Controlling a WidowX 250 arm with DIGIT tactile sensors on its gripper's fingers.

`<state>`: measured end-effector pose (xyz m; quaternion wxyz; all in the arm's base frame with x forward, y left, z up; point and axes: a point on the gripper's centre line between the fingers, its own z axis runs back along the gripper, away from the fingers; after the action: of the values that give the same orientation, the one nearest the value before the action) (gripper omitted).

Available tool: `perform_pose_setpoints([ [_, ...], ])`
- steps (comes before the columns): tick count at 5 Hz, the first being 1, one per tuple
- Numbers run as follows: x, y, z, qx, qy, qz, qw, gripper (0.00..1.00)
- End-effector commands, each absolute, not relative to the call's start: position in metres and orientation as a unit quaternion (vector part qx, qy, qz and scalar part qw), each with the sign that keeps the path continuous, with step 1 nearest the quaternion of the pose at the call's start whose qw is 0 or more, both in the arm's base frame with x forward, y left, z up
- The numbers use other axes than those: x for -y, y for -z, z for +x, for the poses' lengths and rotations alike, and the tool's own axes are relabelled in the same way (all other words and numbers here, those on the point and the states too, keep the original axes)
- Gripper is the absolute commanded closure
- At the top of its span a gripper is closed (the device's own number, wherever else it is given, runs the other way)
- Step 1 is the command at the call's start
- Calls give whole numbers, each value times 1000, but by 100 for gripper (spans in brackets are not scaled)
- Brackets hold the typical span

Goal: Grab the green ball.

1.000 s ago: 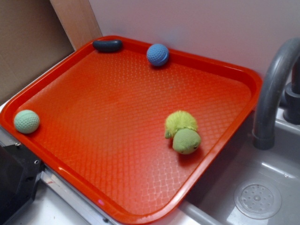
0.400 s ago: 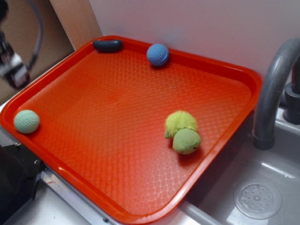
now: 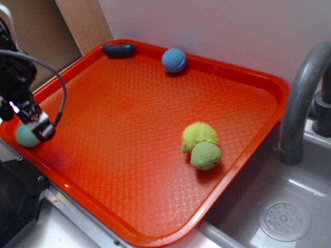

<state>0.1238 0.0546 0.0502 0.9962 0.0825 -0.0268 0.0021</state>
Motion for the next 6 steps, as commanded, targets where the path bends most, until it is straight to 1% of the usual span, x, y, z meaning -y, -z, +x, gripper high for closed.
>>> perform_pose_setpoints([
  [1,-61,-29,114,2,2,88,996,0],
  [2,-68,-16,111,-11,-14,106,994,78],
  [3,-69,-19,111,-7,-22,118,993,100],
  [4,-68,-33,118,8,-33,109,993,100],
  [5,-57,-72,135,36,-49,78,995,100],
  [6,-36,-124,168,75,-100,79,989,100],
])
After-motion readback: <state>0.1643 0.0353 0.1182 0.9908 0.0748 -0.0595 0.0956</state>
